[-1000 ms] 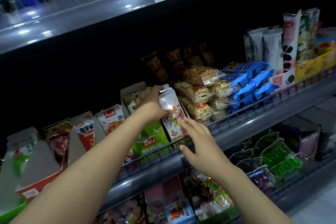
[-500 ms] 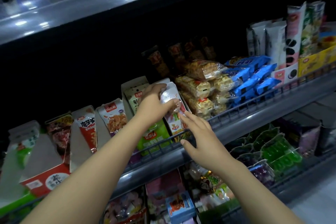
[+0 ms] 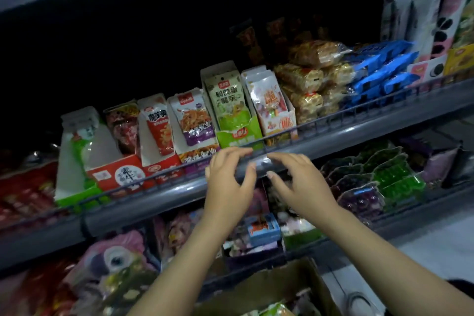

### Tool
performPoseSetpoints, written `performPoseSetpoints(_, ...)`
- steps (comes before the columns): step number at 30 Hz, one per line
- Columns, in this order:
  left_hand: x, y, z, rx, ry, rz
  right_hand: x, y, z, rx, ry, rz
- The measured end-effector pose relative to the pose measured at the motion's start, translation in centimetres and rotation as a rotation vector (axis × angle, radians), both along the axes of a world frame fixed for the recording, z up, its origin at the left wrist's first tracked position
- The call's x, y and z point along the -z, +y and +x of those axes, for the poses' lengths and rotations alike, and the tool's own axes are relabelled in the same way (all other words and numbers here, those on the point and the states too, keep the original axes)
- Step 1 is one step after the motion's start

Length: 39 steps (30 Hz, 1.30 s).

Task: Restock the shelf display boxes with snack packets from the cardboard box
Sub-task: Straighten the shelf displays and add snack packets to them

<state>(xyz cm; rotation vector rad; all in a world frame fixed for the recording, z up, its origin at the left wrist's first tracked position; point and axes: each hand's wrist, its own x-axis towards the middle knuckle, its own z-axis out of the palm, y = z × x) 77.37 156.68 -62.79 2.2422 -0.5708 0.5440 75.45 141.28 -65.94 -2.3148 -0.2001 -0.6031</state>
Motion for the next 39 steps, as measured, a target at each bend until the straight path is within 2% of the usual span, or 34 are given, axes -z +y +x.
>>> performPoseSetpoints(11, 15.3, 6.6, -7.9, -0.170, 0.345, -0.093, 11.1, 4.9, -6.3, -0.120, 0.385, -0.133)
performPoseSetpoints(19, 24.5, 7.0, -8.8, -0.242, 0.790, -0.166, 21.2, 6.4, -9.0, -0.045, 0.667, -0.022)
performPoseSetpoints(24, 29.6, 6.0, -9.2, -0.276, 0.991, -0.151, 26.5, 5.4, -9.6, -0.024, 0.892, -0.031)
performPoseSetpoints(29, 33.4, 5.5, -9.5, -0.270, 1.111, -0.096, 30.8, 4.4, -9.9, -0.008, 1.075, -0.054)
performPoseSetpoints(33, 36.3, 5.3, -9.8, -0.306, 1.236, -0.062, 33.6, 4.6, -10.5, 0.050, 1.167, 0.063)
performPoseSetpoints(39, 39.7, 4.7, -11.0, -0.344, 1.320, 0.011, 36.7, 5.0, -11.2, 0.060, 1.288, 0.184)
